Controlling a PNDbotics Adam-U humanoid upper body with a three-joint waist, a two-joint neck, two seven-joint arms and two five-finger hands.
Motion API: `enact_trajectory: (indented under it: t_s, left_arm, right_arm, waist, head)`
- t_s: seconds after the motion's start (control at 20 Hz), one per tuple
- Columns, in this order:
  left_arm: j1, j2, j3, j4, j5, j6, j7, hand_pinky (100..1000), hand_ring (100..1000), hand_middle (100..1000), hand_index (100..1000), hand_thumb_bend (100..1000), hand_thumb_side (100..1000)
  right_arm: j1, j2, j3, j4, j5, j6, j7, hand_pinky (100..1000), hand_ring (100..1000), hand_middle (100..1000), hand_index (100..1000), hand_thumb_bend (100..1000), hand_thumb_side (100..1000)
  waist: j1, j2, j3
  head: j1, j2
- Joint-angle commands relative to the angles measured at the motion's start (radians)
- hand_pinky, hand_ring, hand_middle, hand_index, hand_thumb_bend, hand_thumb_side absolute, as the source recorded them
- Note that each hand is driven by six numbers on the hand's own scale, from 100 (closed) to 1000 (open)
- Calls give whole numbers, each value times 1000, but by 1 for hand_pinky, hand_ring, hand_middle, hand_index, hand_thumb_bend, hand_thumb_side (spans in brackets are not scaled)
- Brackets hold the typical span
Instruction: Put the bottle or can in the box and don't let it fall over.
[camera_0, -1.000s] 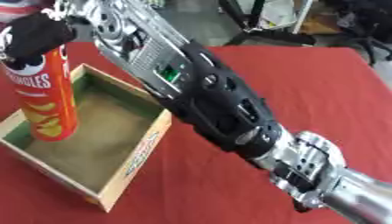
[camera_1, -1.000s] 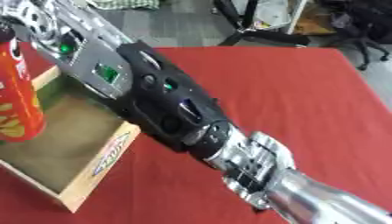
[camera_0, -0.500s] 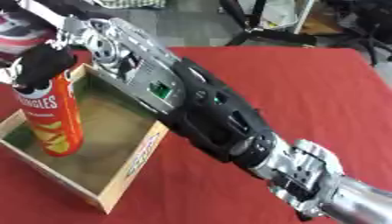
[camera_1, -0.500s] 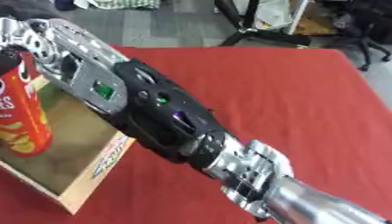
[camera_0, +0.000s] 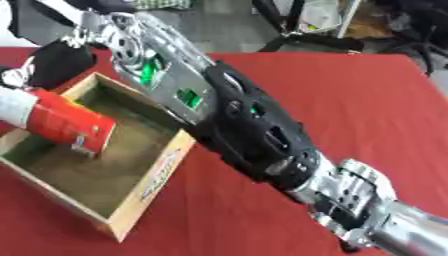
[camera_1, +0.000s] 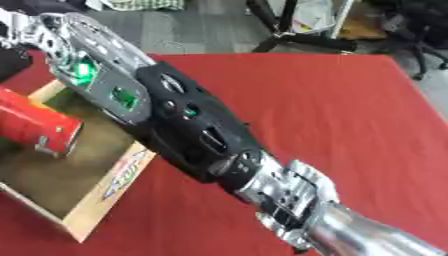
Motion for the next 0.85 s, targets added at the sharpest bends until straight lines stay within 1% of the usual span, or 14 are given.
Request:
enact_trajectory:
  t_s: [0.05, 0.2, 0.3, 0.35, 0.4, 0.45, 0.65, 0.85]
  left_arm:
    - [0, 24, 4, -15, -2, 0, -6, 883, 827, 824, 706, 552, 430]
    - [4, 24, 2, -15, -5, 0, -11, 882, 826, 824, 706, 551, 431]
    - [4, 25, 0, -15, -6, 0, -14, 882, 826, 823, 706, 550, 431]
    - [3, 26, -1, -15, -7, 0, -17, 882, 826, 823, 706, 549, 431]
    - [3, 26, -2, -15, -7, 0, -18, 882, 826, 823, 706, 549, 431]
    - [3, 27, -3, -15, -8, 0, -20, 882, 826, 823, 706, 549, 432]
    - [0, 28, -11, -15, -12, 1, -32, 882, 826, 822, 706, 549, 432]
    - [-5, 30, -19, -15, -13, 3, -43, 882, 826, 822, 706, 549, 434]
  right_arm:
    - [-30, -48, -33, -53, -34, 20, -17, 770, 863, 823, 845, 356, 275]
    - [-36, -118, -67, -125, -104, 48, -51, 730, 845, 805, 834, 274, 290]
    - [-28, -184, -93, -188, -162, 69, -78, 719, 837, 796, 821, 188, 312]
    - [-18, -222, -108, -221, -192, 80, -92, 718, 835, 795, 819, 168, 321]
    - [-9, -251, -119, -248, -220, 92, -104, 716, 834, 794, 816, 117, 331]
    - [4, -285, -132, -275, -247, 103, -117, 717, 833, 795, 815, 100, 334]
    - [68, -408, -182, -369, -348, 142, -182, 704, 825, 789, 804, 100, 373]
    - [153, -520, -219, -430, -409, 164, -231, 706, 835, 801, 808, 100, 409]
  waist:
    - [16, -25, -6]
    - [16, -32, -18]
    - [17, -35, -26]
    - [17, -36, -31]
    - [17, -37, -33]
    - [18, -38, -38]
    - [23, -40, -56]
    - [28, -40, -74]
  head:
    - [9, 3]
    - [24, 10]
    - [40, 13]
    - [49, 14]
    - [56, 14]
    - [65, 14]
    - [92, 10]
    - [112, 11]
